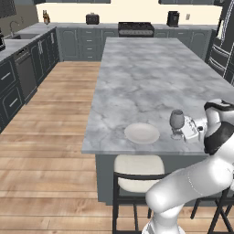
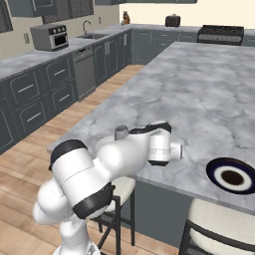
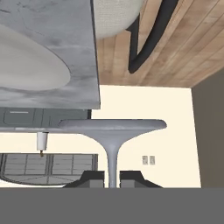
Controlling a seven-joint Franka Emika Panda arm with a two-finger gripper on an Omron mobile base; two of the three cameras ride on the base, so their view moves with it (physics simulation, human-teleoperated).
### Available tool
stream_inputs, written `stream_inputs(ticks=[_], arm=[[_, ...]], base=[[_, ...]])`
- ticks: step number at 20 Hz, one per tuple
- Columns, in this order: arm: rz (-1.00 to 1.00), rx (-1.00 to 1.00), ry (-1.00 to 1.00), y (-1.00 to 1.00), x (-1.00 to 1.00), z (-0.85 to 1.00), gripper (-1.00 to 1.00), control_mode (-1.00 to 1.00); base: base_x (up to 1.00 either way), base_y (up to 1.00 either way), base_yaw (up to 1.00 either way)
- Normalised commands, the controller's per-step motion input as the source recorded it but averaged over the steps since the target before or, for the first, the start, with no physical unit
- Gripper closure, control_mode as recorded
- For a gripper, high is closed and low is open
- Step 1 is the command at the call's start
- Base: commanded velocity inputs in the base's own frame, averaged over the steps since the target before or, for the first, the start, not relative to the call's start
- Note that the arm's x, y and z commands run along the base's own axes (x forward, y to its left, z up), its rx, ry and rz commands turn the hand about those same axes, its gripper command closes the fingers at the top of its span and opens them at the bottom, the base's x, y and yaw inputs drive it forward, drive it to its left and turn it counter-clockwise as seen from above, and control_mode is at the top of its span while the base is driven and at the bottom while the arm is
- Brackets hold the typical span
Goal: Retrieve the wine glasses from the counter and place one next to each plate.
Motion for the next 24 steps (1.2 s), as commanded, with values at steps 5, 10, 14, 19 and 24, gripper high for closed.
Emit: stream_inputs(ticks=[5, 10, 14, 19, 24], arm=[[0.00, 0.00, 0.00, -0.12, 0.31, -0.04, 1.00, -1.00], [0.00, 0.00, 0.00, -0.17, 0.30, -0.08, 1.00, -1.00], [0.00, 0.00, 0.00, -0.02, 0.31, -0.15, 1.00, -1.00], [0.00, 0.00, 0.00, -0.19, 0.21, -0.31, 1.00, -1.00], [0.00, 0.00, 0.00, -0.21, 0.38, -0.29, 1.00, -1.00]], base=[[0.00, 0.00, 0.00], [0.00, 0.00, 0.00], [0.00, 0.00, 0.00], [0.00, 0.00, 0.00], [0.00, 0.00, 0.00]])
